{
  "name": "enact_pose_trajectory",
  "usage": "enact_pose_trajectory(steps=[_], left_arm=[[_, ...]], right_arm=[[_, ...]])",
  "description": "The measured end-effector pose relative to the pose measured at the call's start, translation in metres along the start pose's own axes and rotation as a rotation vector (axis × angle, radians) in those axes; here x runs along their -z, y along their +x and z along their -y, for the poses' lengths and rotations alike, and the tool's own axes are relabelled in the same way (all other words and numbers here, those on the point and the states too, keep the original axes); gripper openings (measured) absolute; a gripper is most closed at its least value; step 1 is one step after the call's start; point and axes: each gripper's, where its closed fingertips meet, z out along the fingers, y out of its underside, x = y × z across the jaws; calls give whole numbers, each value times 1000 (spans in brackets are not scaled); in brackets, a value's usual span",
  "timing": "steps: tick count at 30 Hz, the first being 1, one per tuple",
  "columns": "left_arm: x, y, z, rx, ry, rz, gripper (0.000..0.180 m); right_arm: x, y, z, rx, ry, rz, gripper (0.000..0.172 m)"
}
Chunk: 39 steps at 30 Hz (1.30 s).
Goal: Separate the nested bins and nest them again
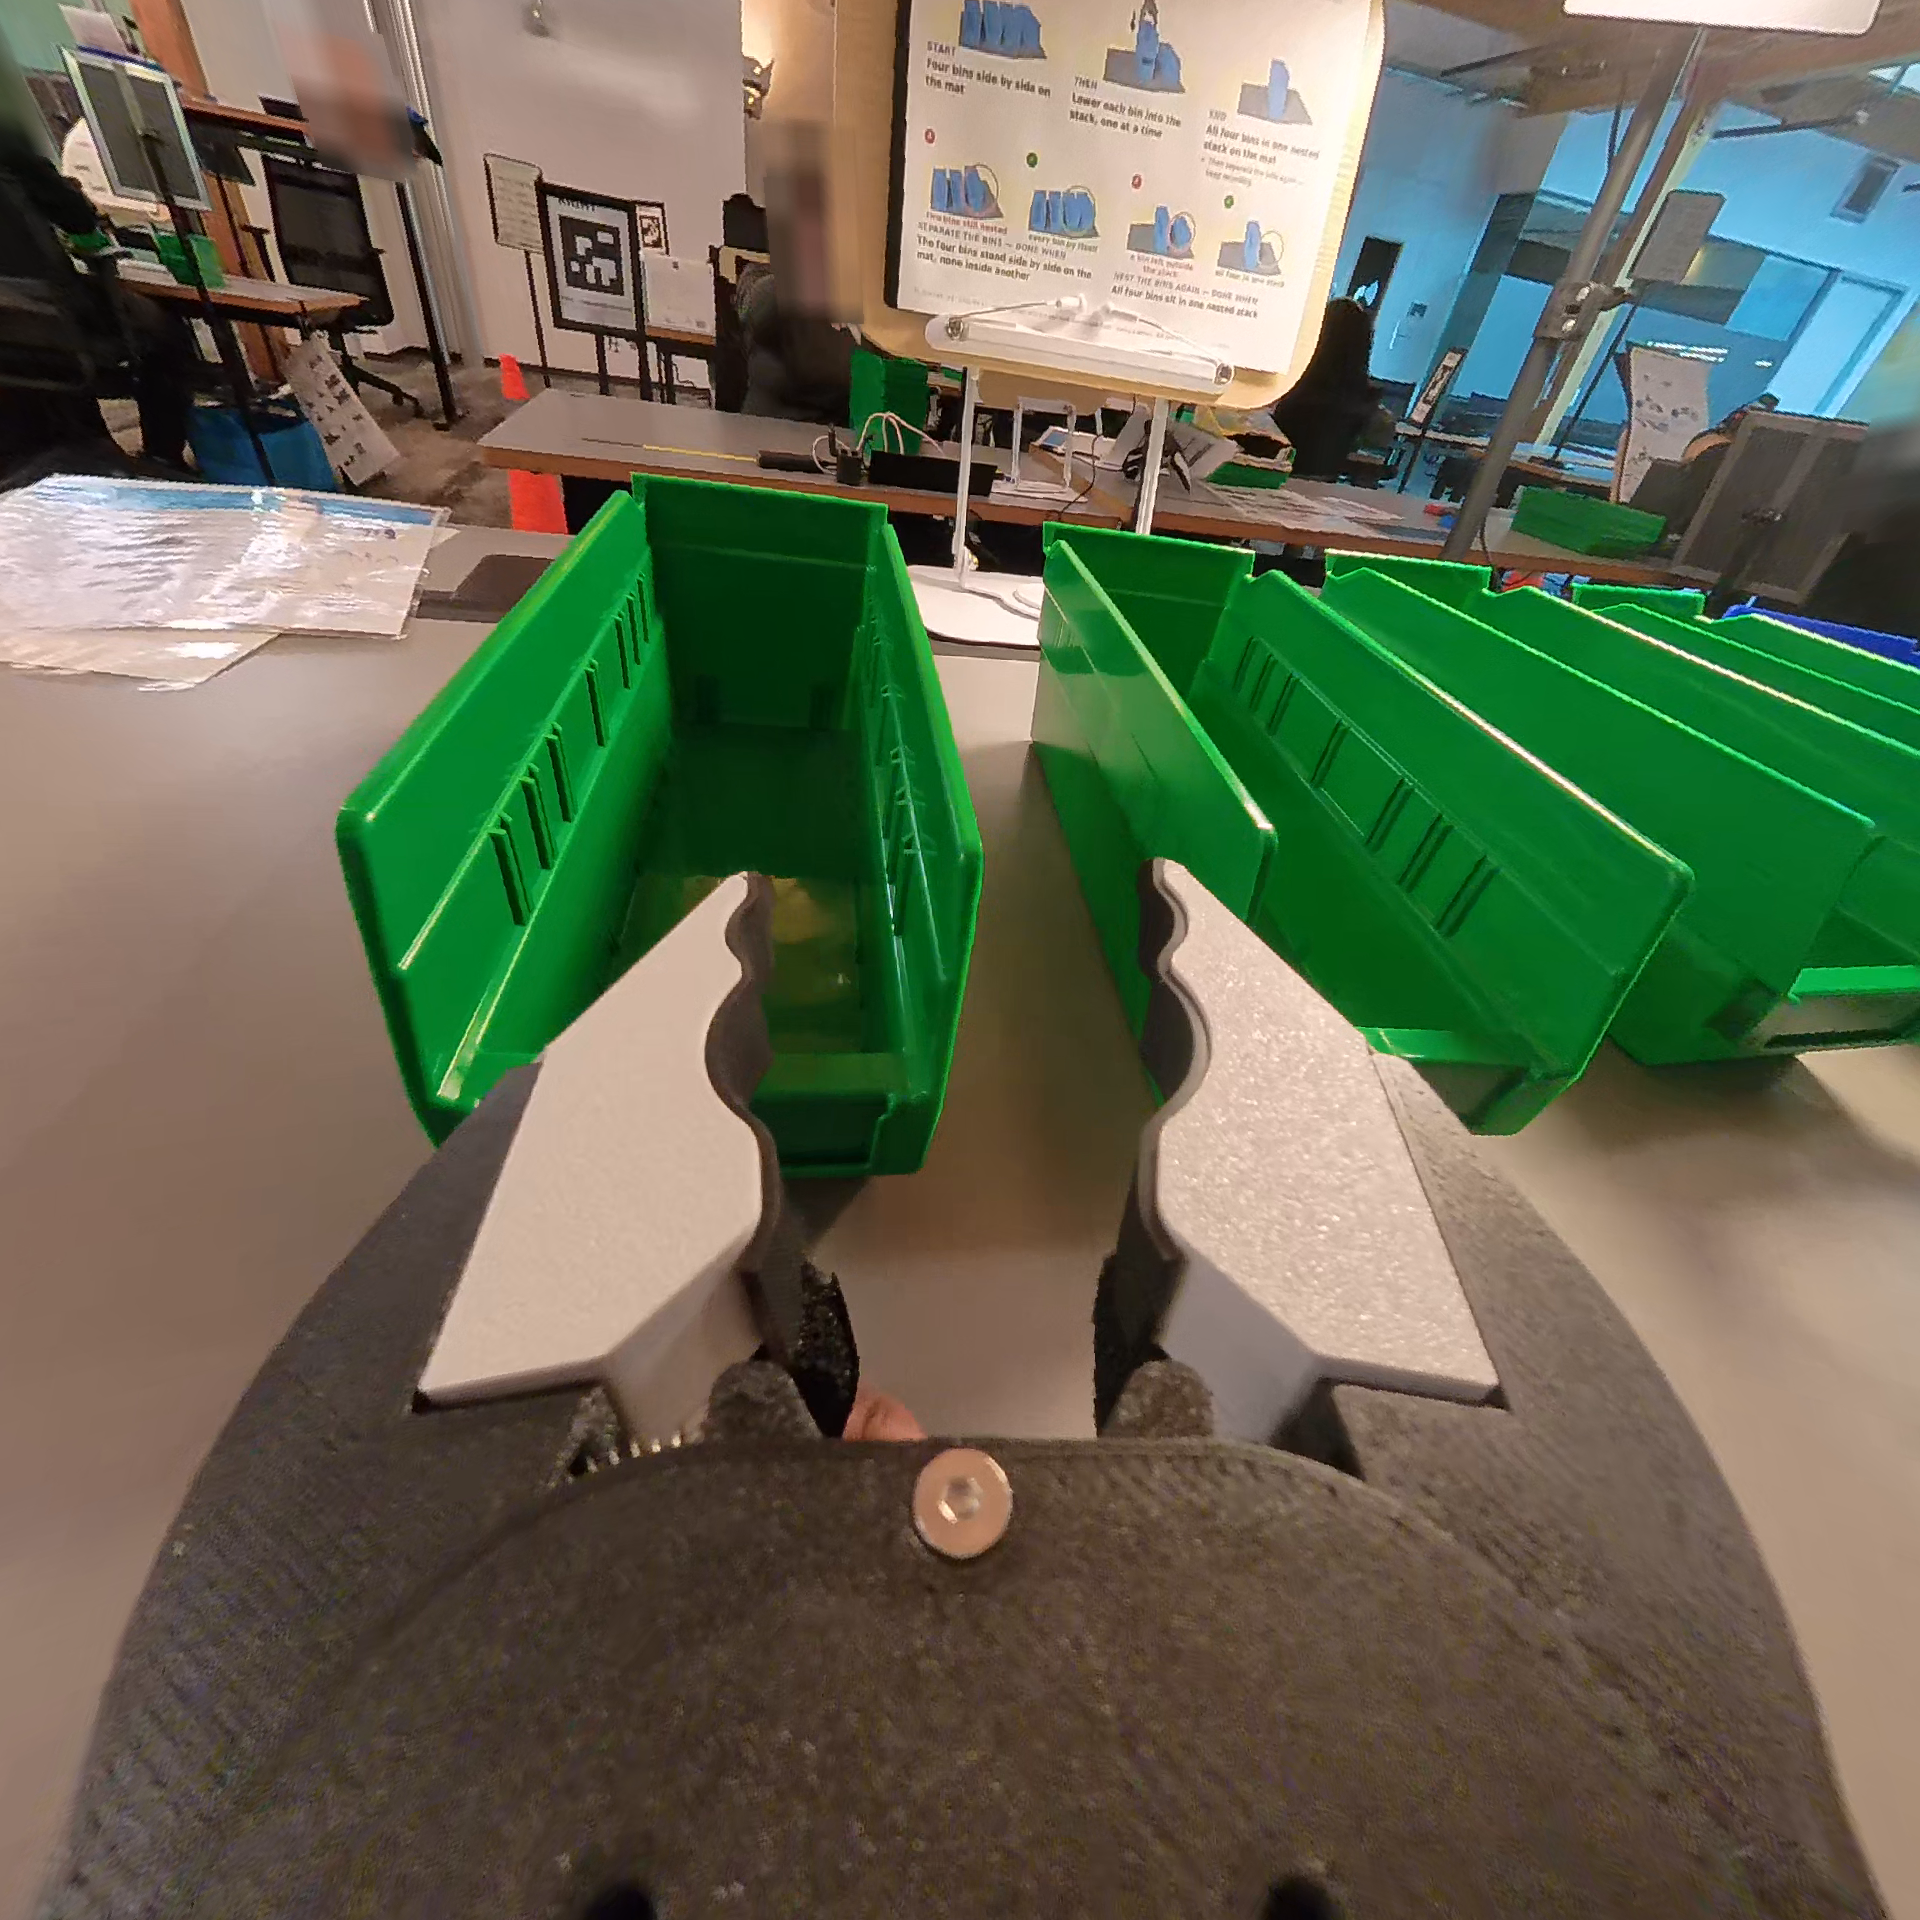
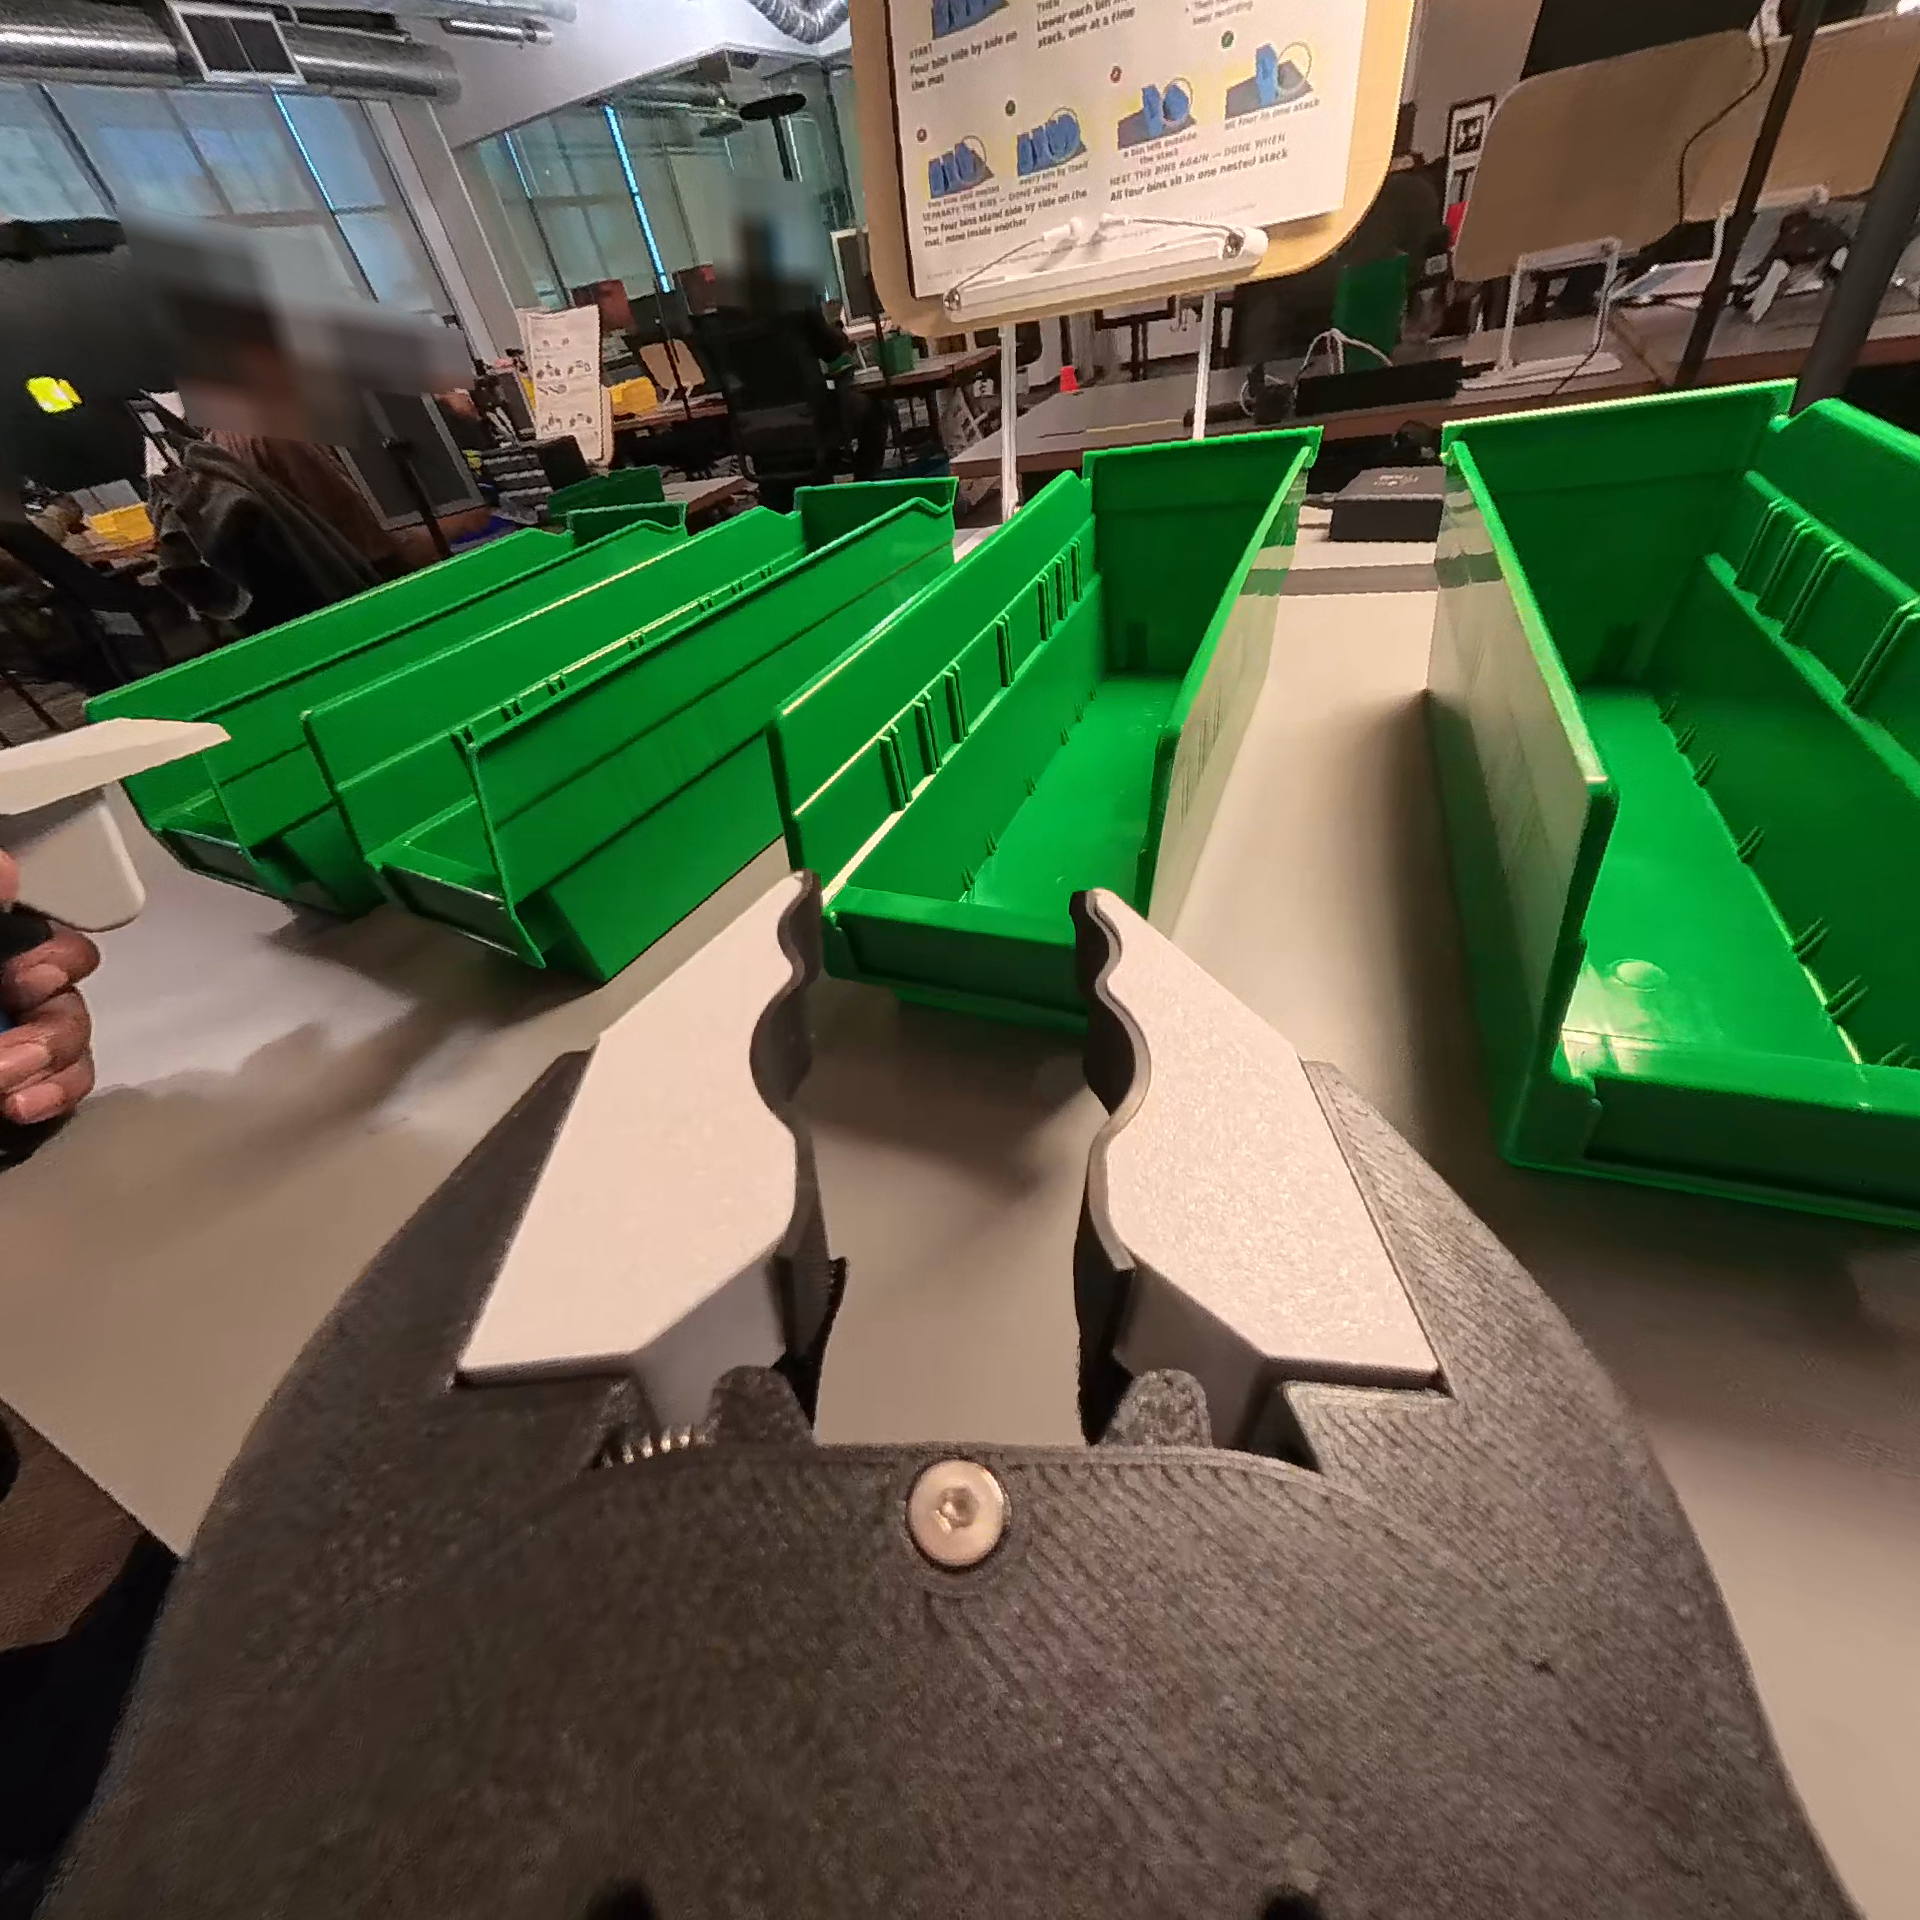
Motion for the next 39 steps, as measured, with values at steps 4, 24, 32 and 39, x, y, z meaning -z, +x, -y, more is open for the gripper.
enact_pose_trajectory(steps=[4, 24, 32, 39], left_arm=[[3, -1, 3, 47, 18, -27, 72], [-34, -57, 92, -75, -184, -55, 130], [-45, -43, 86, -55, -293, -146, 134], [-47, -41, 81, -156, -353, -141, 141]], right_arm=[[-3, 0, -3, -32, -24, 28, 49], [-16, -9, -22, -111, -169, 151, 47], [-16, -9, -22, -160, -174, 190, 44], [-15, -13, -22, -145, -175, 205, 43]])
